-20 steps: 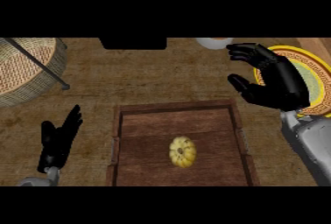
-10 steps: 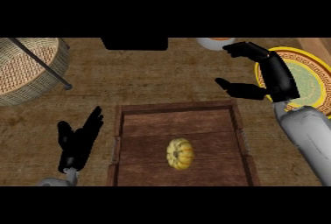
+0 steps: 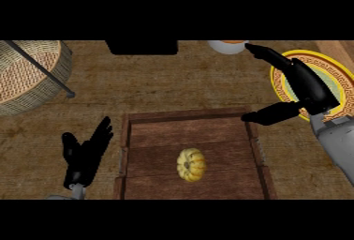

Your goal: Pick the squash from the tray and place it in the plate

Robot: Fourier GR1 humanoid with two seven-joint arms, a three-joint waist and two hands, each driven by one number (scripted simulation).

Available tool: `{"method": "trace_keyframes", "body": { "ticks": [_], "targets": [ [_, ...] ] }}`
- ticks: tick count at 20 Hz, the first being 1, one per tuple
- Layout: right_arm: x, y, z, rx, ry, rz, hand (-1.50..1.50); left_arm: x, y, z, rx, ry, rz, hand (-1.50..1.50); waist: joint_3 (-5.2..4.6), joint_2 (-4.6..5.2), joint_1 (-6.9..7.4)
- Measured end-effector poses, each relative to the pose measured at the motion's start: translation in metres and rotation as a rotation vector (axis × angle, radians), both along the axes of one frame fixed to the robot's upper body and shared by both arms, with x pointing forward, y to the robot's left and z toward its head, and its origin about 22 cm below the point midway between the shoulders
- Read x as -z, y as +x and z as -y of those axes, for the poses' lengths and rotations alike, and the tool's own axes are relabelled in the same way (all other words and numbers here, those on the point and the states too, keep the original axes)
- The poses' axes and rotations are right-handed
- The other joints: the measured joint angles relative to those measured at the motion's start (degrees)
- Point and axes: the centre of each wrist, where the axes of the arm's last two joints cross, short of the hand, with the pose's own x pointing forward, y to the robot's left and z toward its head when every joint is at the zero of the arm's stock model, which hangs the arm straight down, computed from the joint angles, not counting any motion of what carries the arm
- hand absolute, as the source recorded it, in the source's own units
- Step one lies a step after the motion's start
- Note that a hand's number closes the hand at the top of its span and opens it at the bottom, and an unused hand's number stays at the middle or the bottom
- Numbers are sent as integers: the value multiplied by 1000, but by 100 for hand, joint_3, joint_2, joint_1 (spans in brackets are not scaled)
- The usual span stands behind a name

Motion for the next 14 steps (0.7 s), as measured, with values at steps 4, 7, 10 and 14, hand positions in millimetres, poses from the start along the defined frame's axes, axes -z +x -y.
{"method": "trace_keyframes", "body": {
  "ticks": [4, 7, 10, 14],
  "targets": [
    [-15, -6, -12, -85, -222, -103, -150, 0, -3, -4, -3, 4, -7, 0, -6, -9, 19],
    [-30, -15, -32, -129, -339, -150, -150, 2, -2, -2, -2, 4, -8, 0, -6, -8, 1],
    [-37, -20, -49, -136, -434, -190, -150, 1, -2, -4, 3, -2, -9, 0, -4, 0, 17],
    [-25, -38, -79, -142, -522, -234, -150, -2, -6, -2, 7, 4, -3, 0, -2, 2, 21]
  ]
}}
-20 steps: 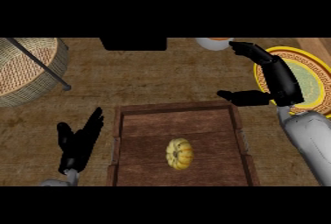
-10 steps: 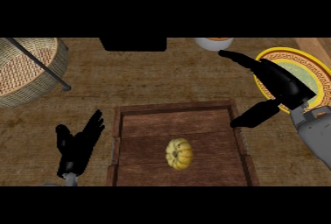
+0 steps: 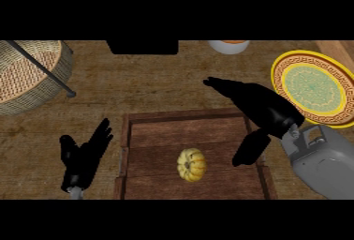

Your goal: Pick the squash from the tray and place it in the plate

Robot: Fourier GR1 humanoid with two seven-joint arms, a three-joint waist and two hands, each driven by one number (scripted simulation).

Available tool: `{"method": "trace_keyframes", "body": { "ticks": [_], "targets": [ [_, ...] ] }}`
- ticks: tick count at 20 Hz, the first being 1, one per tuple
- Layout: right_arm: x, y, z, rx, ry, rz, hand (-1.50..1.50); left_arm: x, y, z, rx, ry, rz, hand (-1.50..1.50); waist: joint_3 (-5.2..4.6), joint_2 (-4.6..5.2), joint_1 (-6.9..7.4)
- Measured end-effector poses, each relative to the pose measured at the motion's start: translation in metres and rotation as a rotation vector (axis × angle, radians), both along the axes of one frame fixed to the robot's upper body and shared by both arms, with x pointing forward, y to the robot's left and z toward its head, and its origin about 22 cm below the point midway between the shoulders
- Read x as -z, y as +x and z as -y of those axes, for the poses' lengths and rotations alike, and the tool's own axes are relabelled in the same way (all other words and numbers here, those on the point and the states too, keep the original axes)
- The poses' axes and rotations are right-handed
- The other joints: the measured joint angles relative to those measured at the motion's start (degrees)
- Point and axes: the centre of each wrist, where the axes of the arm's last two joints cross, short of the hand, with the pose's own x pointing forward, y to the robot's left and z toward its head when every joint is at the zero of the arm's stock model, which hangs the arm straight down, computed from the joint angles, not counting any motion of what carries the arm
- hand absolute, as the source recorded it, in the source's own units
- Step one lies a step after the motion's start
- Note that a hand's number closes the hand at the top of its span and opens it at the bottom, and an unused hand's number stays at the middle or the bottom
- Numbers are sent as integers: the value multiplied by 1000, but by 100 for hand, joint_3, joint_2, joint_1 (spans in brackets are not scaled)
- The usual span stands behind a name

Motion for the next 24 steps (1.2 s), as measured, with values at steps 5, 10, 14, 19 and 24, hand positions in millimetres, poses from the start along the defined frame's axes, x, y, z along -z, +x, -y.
{"method": "trace_keyframes", "body": {
  "ticks": [5, 10, 14, 19, 24],
  "targets": [
    [12, -16, -27, 13, -62, -8, -150, 4, 1, 0, -6, -1, 13, 0, 6, 6, -6],
    [25, -20, -46, 23, -123, -58, -150, 3, 9, 2, -3, -6, 11, 0, 5, 14, -3],
    [47, -35, -54, 12, -140, -107, -150, 4, 10, -3, -6, -9, 10, 0, 5, 16, -11],
    [61, -37, -63, 10, -137, -126, -150, 7, 9, 0, -4, -13, 21, 0, 11, 14, -6],
    [66, -38, -70, 26, -195, -96, -150, 4, 4, 3, -5, -5, 10, 0, 10, 14, -4]
  ]
}}
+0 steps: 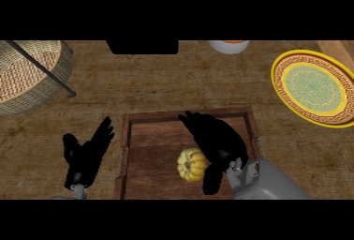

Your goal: Pick the squash from the tray and place it in the plate

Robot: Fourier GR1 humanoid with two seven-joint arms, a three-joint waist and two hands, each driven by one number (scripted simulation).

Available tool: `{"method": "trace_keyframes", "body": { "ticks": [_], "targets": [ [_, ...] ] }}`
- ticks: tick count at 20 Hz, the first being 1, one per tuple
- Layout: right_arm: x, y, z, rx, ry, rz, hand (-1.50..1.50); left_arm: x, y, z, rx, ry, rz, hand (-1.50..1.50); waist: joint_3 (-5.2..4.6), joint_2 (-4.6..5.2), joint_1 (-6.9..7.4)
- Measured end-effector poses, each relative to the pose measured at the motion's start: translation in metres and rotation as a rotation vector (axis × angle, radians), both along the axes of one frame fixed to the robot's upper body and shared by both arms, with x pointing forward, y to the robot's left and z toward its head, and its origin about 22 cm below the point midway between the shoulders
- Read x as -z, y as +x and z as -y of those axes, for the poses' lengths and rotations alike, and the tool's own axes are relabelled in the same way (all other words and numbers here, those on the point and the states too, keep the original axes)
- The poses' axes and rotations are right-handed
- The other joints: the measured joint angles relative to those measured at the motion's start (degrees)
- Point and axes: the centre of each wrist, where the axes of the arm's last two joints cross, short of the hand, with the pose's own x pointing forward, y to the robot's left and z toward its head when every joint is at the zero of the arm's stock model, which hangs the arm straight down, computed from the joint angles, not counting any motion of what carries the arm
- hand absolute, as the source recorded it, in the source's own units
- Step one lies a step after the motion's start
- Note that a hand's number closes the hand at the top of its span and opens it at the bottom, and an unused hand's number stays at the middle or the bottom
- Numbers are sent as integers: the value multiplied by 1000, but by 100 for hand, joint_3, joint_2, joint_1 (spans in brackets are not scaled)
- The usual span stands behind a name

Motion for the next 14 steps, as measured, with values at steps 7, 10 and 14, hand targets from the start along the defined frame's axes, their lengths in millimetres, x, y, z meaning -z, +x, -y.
{"method": "trace_keyframes", "body": {
  "ticks": [7, 10, 14],
  "targets": [
    [17, 2, -3, 21, -75, 16, -150, -2, 5, -4, -1, -5, -2, 0, -4, 4, -2],
    [23, 3, -8, 20, -86, 8, -150, 2, 3, -2, -4, -3, -6, 0, 0, 2, -1],
    [38, 8, -9, 7, -109, -12, -150, 1, 4, -3, 2, -4, -4, 0, 3, 0, 3]
  ]
}}
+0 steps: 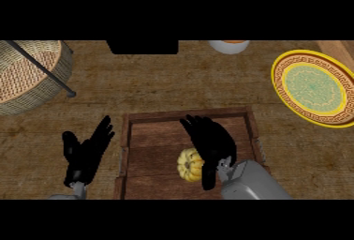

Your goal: Pick the squash from the tray and place it in the plate

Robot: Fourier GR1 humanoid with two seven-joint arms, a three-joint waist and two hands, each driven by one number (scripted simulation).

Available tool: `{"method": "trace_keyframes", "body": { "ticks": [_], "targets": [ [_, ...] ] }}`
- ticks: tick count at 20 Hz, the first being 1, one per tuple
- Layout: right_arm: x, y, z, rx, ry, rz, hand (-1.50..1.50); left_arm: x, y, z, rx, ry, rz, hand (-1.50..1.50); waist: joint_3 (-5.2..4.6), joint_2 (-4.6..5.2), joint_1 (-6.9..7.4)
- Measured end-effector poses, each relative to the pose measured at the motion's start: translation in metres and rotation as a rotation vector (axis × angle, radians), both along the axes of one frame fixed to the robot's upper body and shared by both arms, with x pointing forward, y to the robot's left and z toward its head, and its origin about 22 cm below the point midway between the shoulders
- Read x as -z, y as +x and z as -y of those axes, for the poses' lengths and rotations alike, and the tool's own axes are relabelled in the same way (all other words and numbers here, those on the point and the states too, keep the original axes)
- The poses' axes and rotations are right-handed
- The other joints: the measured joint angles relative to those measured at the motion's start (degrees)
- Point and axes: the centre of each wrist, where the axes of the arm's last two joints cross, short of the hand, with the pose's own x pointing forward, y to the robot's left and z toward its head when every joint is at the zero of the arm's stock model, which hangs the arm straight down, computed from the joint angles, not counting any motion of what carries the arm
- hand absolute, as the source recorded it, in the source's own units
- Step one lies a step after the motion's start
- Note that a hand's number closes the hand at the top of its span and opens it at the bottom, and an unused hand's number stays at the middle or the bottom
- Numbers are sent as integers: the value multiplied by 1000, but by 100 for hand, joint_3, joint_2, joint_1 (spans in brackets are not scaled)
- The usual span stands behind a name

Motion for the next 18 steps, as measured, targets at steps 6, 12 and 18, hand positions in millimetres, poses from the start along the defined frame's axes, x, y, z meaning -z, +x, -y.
{"method": "trace_keyframes", "body": {
  "ticks": [6, 12, 18],
  "targets": [
    [19, -3, 5, -81, -69, -30, 150, -3, 0, 2, 0, -3, -1, 0, -5, 3, 0],
    [18, 0, -2, -120, -85, 22, 150, -1, -2, -2, 4, 0, 7, 0, -7, 2, -3],
    [18, 4, 5, -83, -20, 159, 150, 1, -2, -4, 4, 8, 3, 0, -1, 4, -7]
  ]
}}
